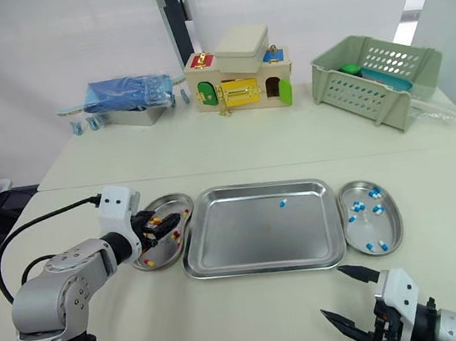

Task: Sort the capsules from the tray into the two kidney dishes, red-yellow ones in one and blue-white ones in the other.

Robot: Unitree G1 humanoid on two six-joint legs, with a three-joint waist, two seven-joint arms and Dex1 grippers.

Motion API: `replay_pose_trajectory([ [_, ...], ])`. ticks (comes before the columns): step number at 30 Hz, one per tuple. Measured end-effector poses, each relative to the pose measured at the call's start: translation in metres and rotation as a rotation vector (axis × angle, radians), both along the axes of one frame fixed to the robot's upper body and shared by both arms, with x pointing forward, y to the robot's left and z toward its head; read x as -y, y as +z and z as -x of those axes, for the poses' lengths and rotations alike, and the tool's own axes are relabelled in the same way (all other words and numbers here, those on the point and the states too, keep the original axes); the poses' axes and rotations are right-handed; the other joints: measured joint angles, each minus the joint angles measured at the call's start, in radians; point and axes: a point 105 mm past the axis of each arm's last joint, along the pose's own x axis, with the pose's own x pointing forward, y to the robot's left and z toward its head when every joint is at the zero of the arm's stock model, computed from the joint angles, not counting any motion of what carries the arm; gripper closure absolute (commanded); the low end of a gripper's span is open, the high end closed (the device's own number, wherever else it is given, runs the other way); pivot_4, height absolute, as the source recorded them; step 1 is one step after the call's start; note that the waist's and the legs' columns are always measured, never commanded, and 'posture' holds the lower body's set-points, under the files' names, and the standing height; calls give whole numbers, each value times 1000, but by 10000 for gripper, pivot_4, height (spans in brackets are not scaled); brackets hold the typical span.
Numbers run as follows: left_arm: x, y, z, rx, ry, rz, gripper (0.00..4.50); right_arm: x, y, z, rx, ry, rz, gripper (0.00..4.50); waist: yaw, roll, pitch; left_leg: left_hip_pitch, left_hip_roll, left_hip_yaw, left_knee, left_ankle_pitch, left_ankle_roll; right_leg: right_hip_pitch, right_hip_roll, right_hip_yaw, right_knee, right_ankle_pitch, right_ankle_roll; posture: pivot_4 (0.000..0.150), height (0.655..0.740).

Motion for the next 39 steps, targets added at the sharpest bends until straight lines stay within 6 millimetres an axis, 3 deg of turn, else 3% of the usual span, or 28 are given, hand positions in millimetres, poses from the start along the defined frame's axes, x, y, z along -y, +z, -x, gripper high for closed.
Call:
replay_pose_trajectory([
  [6, 7, -4, 8, -9, -70, 46, 468, 2, 3, -2, 7, 2, -3, 0, 0, 0, 0, 0, 0, 0, 0, 0, 0, 0, 0, 0, 0, 0, 0, 1500, 7400],
  [10, 9, 20, 41, 69, -278, 141, 468, 11, 8, -7, 13, -23, 4, 0, -7, 0, 0, 0, 1, 1, -1, 0, 0, -1, 0, 1, 0, 0, 0, 1500, 7400],
  [12, -1, 28, 61, 80, -345, 144, 468, 15, 10, -9, 6, -29, 0, 0, -9, 0, 0, 1, 1, 1, -1, 0, 0, -1, 0, 1, 0, 0, 0, 1500, 7400],
  [19, -27, 21, 119, -58, -504, 91, 468, 41, 11, -2, -81, -33, 53, 0, 3, 0, 0, 1, 1, 1, -1, -2, 4, 0, 0, 1, -1, 0, 0, 1500, 7400],
  [21, -44, 6, 140, -166, -524, -36, 468, 59, 14, -3, -93, -61, 88, 0, 1, 0, 1, 1, 0, 3, -2, -2, 4, 0, 0, 2, -2, 0, 0, 1500, 7400],
  [25, -65, -14, 164, -239, -503, -123, 468, 91, 16, -5, -124, -127, 137, 0, 0, 0, 1, 1, 1, 3, -2, -3, 4, 0, 0, 2, -2, 0, -1, 1500, 7400],
  [31, -82, -13, 177, -200, -422, -144, 468, 123, 18, -9, -164, -190, 160, 0, 0, -1, 2, 1, 1, 3, -2, -3, 4, 0, 0, 2, -3, 0, -1, 1500, 7400],
  [39, -90, -21, 185, -217, -416, -156, 468, 146, 10, -10, -221, -216, 176, 0, 0, -2, 2, 1, 1, 3, -2, -3, 4, 0, 0, 2, -3, 0, -1, 1500, 7400],
])
